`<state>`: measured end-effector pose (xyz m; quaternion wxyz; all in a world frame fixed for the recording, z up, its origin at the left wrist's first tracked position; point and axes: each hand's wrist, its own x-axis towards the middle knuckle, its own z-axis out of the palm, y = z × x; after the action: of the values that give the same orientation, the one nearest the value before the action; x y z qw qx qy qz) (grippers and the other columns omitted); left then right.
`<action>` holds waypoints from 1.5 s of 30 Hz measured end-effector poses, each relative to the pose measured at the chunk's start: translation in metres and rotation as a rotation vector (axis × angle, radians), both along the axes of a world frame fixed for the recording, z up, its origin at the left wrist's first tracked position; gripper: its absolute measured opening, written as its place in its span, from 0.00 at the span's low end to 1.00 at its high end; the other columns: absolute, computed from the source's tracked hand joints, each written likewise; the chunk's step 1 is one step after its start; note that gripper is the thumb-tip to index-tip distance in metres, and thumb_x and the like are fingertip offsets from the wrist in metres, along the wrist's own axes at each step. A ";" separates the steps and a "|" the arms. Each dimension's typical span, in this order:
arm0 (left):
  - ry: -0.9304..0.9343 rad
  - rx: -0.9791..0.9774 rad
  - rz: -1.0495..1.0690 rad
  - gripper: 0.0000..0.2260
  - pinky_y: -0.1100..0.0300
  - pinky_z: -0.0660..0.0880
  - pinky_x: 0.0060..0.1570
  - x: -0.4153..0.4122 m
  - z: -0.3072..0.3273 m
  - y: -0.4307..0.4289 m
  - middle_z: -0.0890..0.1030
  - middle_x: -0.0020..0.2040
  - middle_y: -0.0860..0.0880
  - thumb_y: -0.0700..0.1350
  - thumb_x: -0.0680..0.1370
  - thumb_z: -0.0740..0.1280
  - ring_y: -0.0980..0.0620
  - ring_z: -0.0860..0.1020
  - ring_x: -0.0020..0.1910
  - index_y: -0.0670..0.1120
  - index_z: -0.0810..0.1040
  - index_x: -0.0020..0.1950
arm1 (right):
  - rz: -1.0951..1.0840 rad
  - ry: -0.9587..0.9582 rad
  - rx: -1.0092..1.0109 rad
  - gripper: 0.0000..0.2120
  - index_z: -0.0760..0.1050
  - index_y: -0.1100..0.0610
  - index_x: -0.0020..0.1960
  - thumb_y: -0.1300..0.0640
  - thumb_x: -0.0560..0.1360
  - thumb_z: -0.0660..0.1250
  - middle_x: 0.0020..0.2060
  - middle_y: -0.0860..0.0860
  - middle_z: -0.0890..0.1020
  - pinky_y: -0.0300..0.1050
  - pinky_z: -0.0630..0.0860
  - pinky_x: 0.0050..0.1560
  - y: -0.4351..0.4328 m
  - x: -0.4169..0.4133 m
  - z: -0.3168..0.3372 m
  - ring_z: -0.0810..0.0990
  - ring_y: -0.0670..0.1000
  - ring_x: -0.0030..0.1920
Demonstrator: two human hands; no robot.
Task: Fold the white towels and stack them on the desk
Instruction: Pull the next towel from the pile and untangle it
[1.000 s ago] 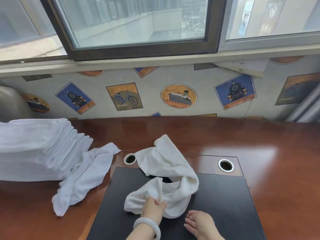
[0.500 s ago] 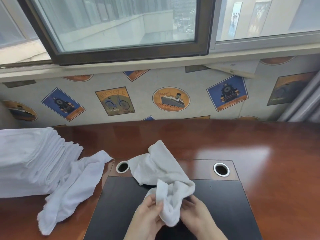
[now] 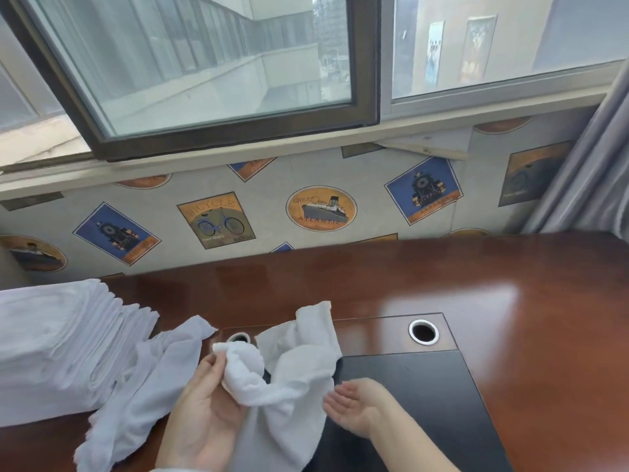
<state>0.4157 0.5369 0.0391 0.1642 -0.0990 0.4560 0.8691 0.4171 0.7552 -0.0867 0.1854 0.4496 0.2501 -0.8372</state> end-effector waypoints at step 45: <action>0.214 -0.720 -0.328 0.10 0.51 0.77 0.54 0.037 -0.068 0.089 0.84 0.47 0.42 0.45 0.81 0.65 0.46 0.82 0.47 0.46 0.85 0.46 | 0.426 0.685 1.163 0.30 0.70 0.37 0.64 0.68 0.74 0.66 0.51 0.48 0.84 0.32 0.73 0.47 0.041 0.078 0.050 0.79 0.41 0.46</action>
<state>0.4530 0.6262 -0.0287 0.2072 0.0150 0.7554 0.6215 0.4950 0.7962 -0.0363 -0.0140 0.1286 0.7834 -0.6079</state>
